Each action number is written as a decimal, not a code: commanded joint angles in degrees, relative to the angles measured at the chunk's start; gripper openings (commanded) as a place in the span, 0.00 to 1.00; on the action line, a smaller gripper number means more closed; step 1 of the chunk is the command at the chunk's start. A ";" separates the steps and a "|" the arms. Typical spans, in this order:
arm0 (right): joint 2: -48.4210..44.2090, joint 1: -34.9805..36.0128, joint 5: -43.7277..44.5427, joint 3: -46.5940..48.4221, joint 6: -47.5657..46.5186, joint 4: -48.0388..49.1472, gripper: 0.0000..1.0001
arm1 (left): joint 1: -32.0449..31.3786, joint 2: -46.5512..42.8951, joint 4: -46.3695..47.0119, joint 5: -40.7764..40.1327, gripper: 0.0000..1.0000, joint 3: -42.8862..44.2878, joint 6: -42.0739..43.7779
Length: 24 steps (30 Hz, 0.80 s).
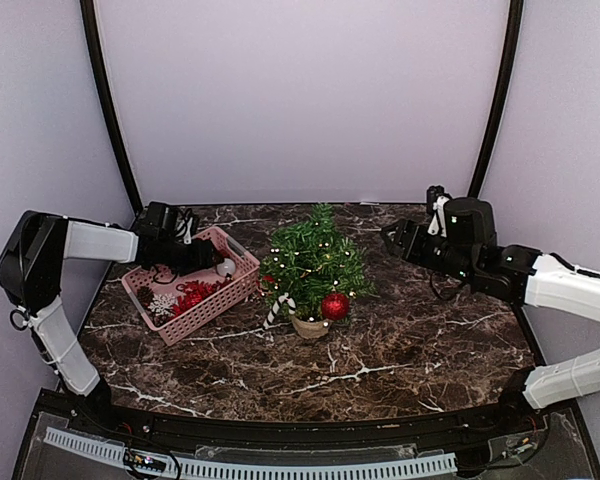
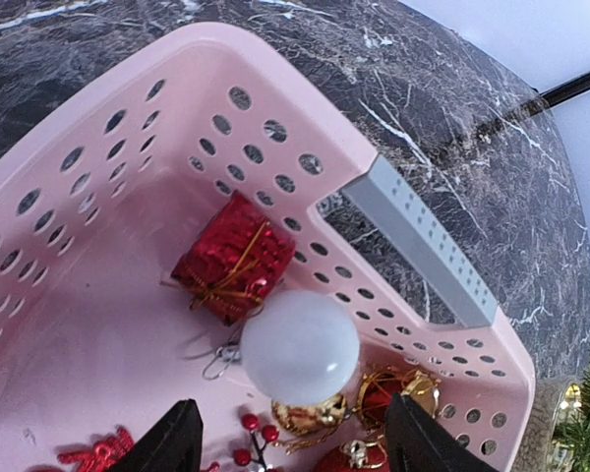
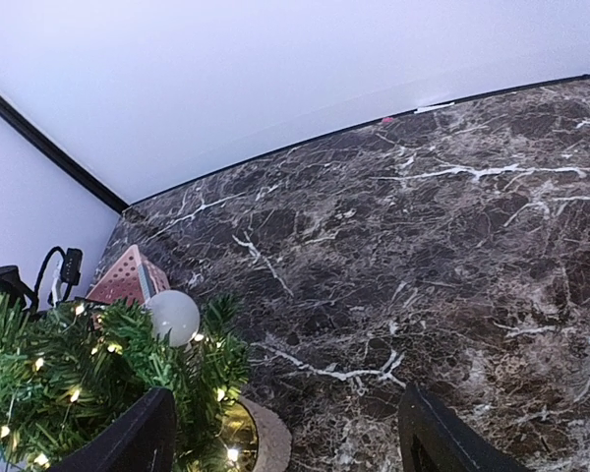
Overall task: Decorate the small christmas tree
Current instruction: Pick up the ornament ball from the bin.
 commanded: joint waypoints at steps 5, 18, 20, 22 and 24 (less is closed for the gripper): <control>-2.80 -3.72 10.18 0.29 7.87 0.09 0.77 | 0.37 6.56 1.39 6.17 0.67 5.52 -1.78; -1.04 -8.66 12.69 9.07 19.94 -17.53 0.75 | 0.34 12.42 -9.80 6.35 0.64 15.42 -3.24; -0.42 -8.89 12.28 11.04 21.54 -20.35 0.74 | 0.35 12.45 -10.96 4.93 0.61 16.41 -3.01; 0.00 -8.96 12.21 12.49 22.35 -22.49 0.73 | 0.34 12.44 -11.69 4.17 0.59 17.11 -2.94; 0.19 -9.01 11.57 13.02 23.09 -23.86 0.73 | 0.34 12.62 -12.30 3.84 0.57 17.70 -2.72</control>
